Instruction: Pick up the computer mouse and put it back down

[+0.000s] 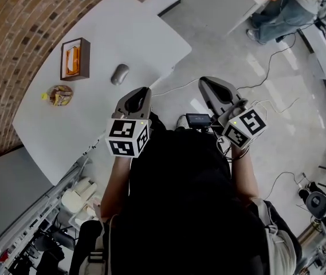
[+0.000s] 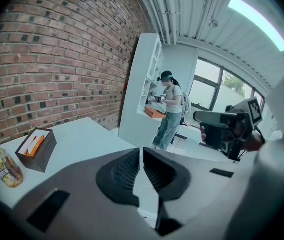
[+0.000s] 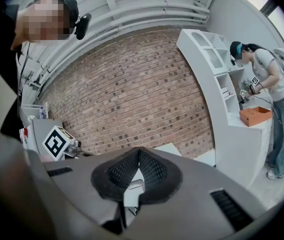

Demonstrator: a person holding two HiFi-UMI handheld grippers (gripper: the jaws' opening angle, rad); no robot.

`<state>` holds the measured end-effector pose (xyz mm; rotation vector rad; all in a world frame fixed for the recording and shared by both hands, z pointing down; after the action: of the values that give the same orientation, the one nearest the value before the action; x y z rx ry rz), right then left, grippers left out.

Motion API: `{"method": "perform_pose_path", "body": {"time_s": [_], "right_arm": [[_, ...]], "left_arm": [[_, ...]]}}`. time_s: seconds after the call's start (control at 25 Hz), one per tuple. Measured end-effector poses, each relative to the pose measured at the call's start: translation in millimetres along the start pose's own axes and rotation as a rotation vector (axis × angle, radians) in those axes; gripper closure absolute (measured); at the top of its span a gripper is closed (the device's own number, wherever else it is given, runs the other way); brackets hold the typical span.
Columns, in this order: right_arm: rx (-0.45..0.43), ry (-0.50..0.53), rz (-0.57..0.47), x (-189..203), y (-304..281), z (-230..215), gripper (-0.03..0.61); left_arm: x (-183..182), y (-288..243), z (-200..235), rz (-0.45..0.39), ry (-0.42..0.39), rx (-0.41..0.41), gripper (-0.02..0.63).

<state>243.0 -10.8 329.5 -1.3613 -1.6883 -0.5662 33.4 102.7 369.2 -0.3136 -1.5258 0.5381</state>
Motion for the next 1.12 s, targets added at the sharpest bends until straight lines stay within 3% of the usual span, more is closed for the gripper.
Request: {"method": "perform_pose_path", "body": {"time_s": [0.48, 1.12], "right_arm": [[-0.018, 0.025, 0.01, 13.7, 45.4, 4.3, 0.561], [-0.001, 0.028, -0.014, 9.9, 75.0, -4.6, 0.561]], "left_arm": [[-3.1, 20.7, -46.2, -0.066, 0.001, 0.028, 0.598], [-7.6, 12.8, -72.8, -0.066, -0.02, 0.067, 0.598]]}}
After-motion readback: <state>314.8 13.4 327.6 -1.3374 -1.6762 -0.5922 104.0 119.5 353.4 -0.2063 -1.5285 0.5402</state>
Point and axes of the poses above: the fingertips, and each gripper's own axes: y backward along the fingers, z to its left, x out of its underside, the point moved 8 cm from there along y, backward along the fingers, and after that the axes turned 13 degrees about -y, right-handed, at the moved point
